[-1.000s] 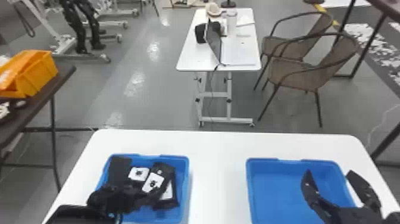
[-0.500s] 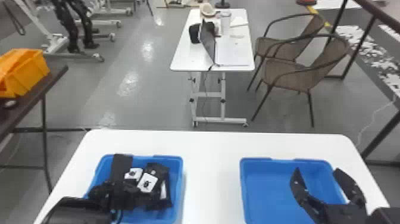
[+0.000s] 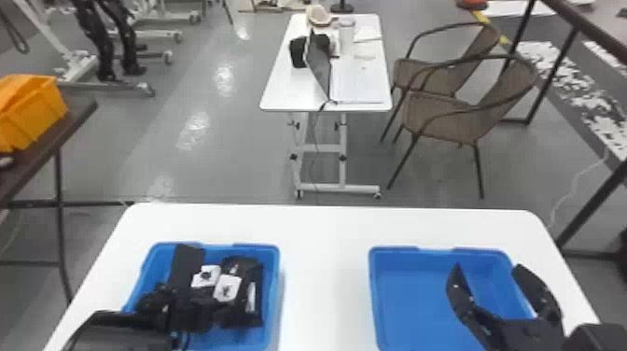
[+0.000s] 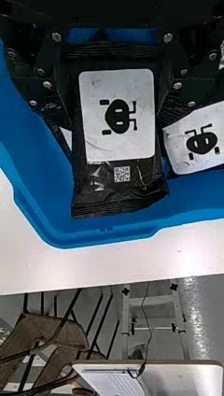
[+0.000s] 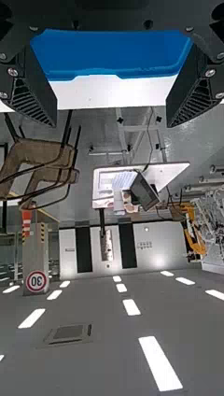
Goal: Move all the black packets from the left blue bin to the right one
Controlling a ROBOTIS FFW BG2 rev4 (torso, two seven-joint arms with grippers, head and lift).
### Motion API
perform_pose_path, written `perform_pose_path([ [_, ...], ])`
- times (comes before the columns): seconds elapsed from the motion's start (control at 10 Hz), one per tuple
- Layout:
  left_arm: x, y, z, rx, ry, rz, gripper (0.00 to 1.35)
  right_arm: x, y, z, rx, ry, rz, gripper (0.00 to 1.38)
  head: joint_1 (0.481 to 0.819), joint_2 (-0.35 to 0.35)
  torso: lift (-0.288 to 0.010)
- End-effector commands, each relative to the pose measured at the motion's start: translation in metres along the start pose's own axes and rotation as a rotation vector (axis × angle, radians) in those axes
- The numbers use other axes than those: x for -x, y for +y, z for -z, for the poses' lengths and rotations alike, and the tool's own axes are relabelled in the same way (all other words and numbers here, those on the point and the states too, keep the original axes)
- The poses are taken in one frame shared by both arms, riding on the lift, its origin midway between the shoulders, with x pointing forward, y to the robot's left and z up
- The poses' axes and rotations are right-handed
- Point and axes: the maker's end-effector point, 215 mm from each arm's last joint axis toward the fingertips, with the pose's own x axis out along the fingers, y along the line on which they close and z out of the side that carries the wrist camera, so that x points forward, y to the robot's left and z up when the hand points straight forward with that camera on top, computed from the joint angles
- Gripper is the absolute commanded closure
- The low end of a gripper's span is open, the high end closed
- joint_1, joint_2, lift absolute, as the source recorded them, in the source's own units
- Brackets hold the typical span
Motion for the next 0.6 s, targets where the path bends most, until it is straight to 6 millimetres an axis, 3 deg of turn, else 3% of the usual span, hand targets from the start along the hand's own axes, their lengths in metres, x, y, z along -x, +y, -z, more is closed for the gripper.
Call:
perform_pose_path([
  [0.0, 0.001, -0.003, 0.000, 0.015, -0.002, 0.021, 0.79, 0.000, 0.000, 0.000, -0.001, 0.000, 0.000, 0.15, 0.695, 0.051, 0.000],
  [0.2, 0.006, -0.012, -0.007, 0.058, -0.016, 0.093, 0.84, 0.000, 0.002, 0.001, -0.004, 0.002, -0.002, 0.15, 0.695, 0.040, 0.000],
  [0.5, 0.032, -0.019, -0.043, 0.025, -0.105, 0.109, 0.84, -0.001, 0.004, 0.001, -0.008, 0.002, -0.006, 0.15, 0.695, 0.035, 0.000],
])
